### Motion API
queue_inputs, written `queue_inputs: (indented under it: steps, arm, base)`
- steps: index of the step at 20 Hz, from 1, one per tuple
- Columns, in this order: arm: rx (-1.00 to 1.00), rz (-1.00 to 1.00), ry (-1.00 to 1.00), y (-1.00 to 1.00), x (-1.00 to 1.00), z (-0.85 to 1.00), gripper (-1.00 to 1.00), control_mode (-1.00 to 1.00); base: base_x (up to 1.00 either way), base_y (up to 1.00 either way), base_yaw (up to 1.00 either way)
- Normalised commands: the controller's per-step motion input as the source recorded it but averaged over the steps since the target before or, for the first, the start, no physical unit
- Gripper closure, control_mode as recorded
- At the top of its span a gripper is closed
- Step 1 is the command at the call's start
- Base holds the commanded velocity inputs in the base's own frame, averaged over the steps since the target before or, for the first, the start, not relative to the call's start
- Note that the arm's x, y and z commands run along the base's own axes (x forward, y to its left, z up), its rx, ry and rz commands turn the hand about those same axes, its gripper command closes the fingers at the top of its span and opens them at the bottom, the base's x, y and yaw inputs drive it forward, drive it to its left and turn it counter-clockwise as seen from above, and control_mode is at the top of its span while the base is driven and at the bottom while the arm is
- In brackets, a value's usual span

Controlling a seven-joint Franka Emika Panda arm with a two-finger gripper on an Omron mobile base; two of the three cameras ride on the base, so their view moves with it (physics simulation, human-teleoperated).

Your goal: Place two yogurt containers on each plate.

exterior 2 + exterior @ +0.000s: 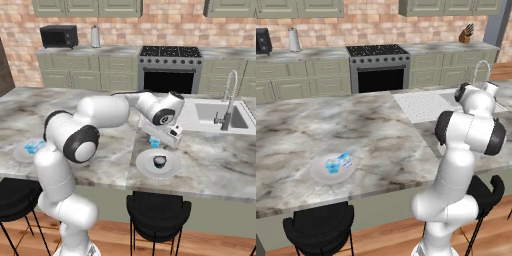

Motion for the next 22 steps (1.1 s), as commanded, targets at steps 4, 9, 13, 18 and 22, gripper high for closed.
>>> queue_inputs:
  steps: [4, 9, 13, 18, 22]
  arm:
    - [-0.15, 0.28, 0.0, 0.13, 0.55, 0.11, -1.0, -1.0]
    - [-0.09, 0.26, 0.01, 0.08, 0.56, -0.01, -1.0, -1.0]
    - [-0.11, 0.2, 0.0, 0.1, 0.42, 0.0, -1.0, -1.0]
    - [-0.04, 0.05, 0.07, 0.0, 0.25, -0.16, -1.0, -1.0]
    - [0.0, 0.05, 0.11, 0.0, 0.4, -0.29, -1.0, -1.0]
  base:
    - [0.0, 0.0, 0.0]
    - [0.0, 0.0, 0.0]
    - [0.0, 0.0, 0.0]
    - [0.0, 0.0, 0.0]
    - [0.0, 0.0, 0.0]
